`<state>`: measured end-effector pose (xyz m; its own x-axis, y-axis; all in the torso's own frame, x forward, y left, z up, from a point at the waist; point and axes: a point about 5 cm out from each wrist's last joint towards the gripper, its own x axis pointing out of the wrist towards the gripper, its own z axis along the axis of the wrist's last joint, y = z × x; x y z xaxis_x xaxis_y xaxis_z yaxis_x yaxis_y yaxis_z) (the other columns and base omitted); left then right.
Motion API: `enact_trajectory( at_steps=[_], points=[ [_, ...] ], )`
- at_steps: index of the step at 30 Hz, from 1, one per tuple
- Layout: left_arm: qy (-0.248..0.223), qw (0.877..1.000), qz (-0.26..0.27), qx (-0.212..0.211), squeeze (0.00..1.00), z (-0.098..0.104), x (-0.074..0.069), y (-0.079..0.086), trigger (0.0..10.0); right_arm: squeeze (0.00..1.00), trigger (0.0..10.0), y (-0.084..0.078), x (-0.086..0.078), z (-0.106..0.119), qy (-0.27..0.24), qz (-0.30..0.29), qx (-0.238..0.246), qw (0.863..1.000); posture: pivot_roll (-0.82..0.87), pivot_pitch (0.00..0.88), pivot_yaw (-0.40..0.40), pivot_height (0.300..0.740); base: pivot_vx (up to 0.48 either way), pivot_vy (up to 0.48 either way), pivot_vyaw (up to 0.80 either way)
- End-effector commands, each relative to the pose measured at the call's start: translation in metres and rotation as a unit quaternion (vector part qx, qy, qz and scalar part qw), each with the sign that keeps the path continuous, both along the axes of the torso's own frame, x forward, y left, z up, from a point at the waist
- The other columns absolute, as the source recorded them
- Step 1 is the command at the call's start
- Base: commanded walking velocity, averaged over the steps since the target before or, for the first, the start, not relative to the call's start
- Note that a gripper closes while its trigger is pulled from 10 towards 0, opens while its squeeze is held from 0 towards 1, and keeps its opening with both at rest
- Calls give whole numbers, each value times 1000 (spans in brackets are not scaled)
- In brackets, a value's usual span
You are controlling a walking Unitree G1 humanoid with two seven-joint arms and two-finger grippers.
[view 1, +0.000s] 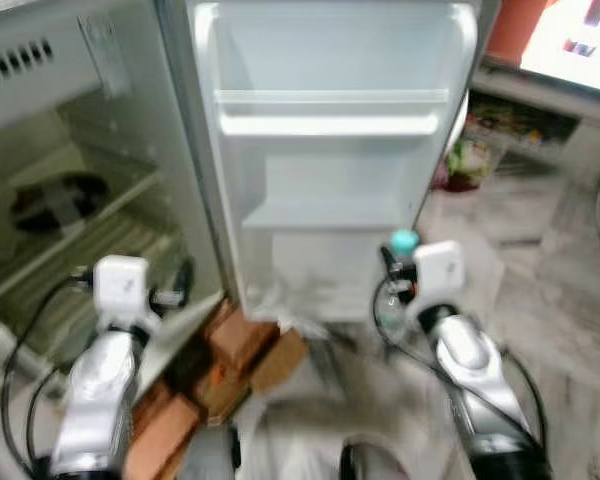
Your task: Restocking fridge
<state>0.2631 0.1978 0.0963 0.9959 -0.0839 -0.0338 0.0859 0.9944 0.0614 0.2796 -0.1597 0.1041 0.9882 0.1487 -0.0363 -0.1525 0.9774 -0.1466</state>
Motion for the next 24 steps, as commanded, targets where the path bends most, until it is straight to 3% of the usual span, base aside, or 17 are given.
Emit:
enact_trajectory(
  at_steps=[1, 14, 24],
  points=[
    [-1, 1000, 13, 10, 0, 2, -1, 11, 10000, 0, 10000, 11, 5, 13, -29, 13, 10, 999, 41, 48, -34, 656, 405, 0, 0],
    [-3, 1000, 14, 11, 0, 3, 0, 11, 10000, 0, 10000, 10, 6, 13, -30, 14, 9, 999, 41, 50, -38, 656, 366, 0, 0],
    [-1, 1000, 18, 9, 0, 2, 0, 11, 10000, 0, 10000, 13, 2, 10, -25, 27, 14, 999, 40, 49, -35, 646, 0, 0, 0]
  ],
)
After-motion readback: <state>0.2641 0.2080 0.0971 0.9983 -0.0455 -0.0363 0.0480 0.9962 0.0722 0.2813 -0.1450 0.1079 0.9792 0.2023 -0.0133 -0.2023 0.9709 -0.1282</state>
